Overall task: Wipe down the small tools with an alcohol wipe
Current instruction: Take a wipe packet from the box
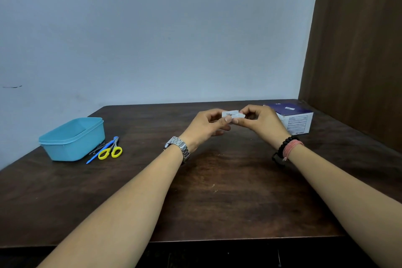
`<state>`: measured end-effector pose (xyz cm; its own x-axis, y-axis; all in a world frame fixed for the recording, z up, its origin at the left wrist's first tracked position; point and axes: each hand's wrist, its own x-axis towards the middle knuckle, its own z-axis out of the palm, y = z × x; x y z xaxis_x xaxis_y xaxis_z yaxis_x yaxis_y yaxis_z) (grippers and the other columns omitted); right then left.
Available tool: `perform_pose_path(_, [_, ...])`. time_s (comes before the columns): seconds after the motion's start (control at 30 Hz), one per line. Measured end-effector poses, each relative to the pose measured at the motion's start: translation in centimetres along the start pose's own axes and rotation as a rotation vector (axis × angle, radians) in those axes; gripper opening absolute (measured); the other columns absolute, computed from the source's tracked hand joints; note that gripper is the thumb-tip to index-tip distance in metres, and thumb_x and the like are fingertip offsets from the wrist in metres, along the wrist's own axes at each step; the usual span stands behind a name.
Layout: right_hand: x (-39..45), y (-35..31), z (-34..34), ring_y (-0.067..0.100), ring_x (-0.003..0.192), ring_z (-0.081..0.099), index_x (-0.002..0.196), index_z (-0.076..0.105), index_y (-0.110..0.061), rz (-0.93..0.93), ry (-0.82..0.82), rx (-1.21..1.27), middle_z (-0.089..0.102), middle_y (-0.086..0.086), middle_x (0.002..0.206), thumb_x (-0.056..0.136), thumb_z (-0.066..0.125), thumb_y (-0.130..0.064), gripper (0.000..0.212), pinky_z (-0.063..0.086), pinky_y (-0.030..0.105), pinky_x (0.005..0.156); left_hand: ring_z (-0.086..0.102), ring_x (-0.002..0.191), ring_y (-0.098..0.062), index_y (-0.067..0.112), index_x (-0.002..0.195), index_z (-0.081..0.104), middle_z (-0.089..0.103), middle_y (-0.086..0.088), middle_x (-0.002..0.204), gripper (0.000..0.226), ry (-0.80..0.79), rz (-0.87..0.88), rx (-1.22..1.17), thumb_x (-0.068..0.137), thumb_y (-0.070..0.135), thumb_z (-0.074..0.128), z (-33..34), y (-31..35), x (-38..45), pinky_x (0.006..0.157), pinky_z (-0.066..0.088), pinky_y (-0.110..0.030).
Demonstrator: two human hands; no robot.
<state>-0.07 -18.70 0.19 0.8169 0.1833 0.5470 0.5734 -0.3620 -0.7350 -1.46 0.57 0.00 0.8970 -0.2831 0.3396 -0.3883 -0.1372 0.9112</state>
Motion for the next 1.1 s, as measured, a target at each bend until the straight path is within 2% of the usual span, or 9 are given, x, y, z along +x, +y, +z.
perform_pose_path(0.13, [0.0,0.1,0.3,0.006,0.060,0.052,0.073,0.064,-0.015,0.043,-0.024,0.111,0.063,-0.001,0.066,0.076,0.080,-0.021,0.018,0.042,0.019,0.056,0.068,0.080,-0.012,0.011,0.109,0.066,0.072,-0.007,0.094,0.017,0.040,0.011,0.049,0.093,0.013,0.062,-0.2,-0.4,0.3,0.078,0.055,-0.026])
perform_pose_path(0.3, [0.1,0.4,0.2,0.006,0.057,0.057,0.078,0.061,-0.012,0.064,-0.028,0.171,0.072,-0.002,0.067,0.083,0.073,-0.013,0.013,0.046,0.017,0.054,0.066,0.074,-0.010,0.016,0.095,0.069,0.071,-0.004,0.082,0.006,0.123,0.004,0.076,0.091,0.014,0.065,-0.5,-0.6,0.5,0.068,0.052,-0.019])
perform_pose_path(0.43, [0.6,0.3,0.2,0.004,0.053,0.055,0.086,0.063,-0.010,0.069,-0.031,0.228,0.069,-0.002,0.065,0.089,0.065,-0.005,0.006,0.044,0.016,0.052,0.065,0.070,-0.011,0.018,0.089,0.069,0.069,-0.001,0.078,0.004,0.312,-0.030,0.136,0.089,0.014,0.066,-1.8,-0.9,0.9,0.068,0.051,-0.024])
perform_pose_path(0.53, [0.8,0.2,0.6,0.004,0.055,0.054,0.087,0.065,-0.015,0.069,-0.046,0.206,0.067,0.004,0.070,0.093,0.060,-0.008,0.010,0.044,0.016,0.053,0.070,0.071,-0.013,0.023,0.105,0.059,0.072,-0.002,0.083,0.023,0.482,-0.074,0.254,0.086,0.015,0.068,-3.8,-1.4,0.9,0.070,0.054,-0.028])
perform_pose_path(0.63, [0.4,0.5,0.6,0.005,0.055,0.054,0.086,0.066,-0.017,0.083,-0.064,0.198,0.066,0.005,0.071,0.095,0.058,-0.009,0.014,0.044,0.017,0.053,0.071,0.081,-0.019,0.025,0.107,0.050,0.068,0.003,0.076,0.034,0.541,-0.114,0.395,0.083,0.016,0.071,-5.4,-1.8,0.7,0.077,0.055,-0.034])
perform_pose_path(0.77, [0.3,0.5,0.8,0.005,0.055,0.054,0.088,0.066,-0.017,0.086,-0.114,0.156,0.067,0.002,0.070,0.095,0.057,-0.010,0.013,0.044,0.017,0.054,0.066,0.090,-0.023,0.023,0.093,0.052,0.070,-0.004,0.084,0.022,0.530,-0.186,0.660,0.080,0.017,0.068,-8.6,-1.5,0.5,0.079,0.052,-0.035])
perform_pose_path(0.87, [0.3,0.7,1.2,0.005,0.057,0.056,0.088,0.068,-0.019,0.085,-0.140,0.130,0.068,-0.002,0.067,0.095,0.058,-0.014,0.013,0.046,0.018,0.056,0.058,0.104,-0.029,0.021,0.088,0.065,0.068,-0.007,0.098,0.006,0.457,-0.279,0.940,0.083,0.017,0.064,-10.8,-2.5,-0.5,0.081,0.046,-0.033])
perform_pose_path(0.97, [0.3,0.8,1.5,0.004,0.058,0.057,0.088,0.069,-0.020,0.086,-0.161,0.111,0.069,-0.002,0.067,0.095,0.059,-0.014,0.014,0.047,0.020,0.058,0.054,0.109,-0.032,0.018,0.096,0.073,0.060,-0.011,0.109,0.013,0.401,-0.302,1.108,0.088,0.023,0.064,-11.7,-3.7,-1.1,0.085,0.045,-0.036])
perform_pose_path(1.1, [0.2,1.0,1.7,0.007,0.060,0.057,0.088,0.070,-0.021,0.068,-0.184,0.077,0.071,0.000,0.070,0.094,0.060,-0.016,0.013,0.048,0.025,0.061,0.046,0.116,-0.031,0.026,0.104,0.074,0.054,-0.007,0.118,0.020,0.342,-0.275,1.298,0.092,0.028,0.058,-11.3,-3.2,-1.5,0.090,0.041,-0.041])
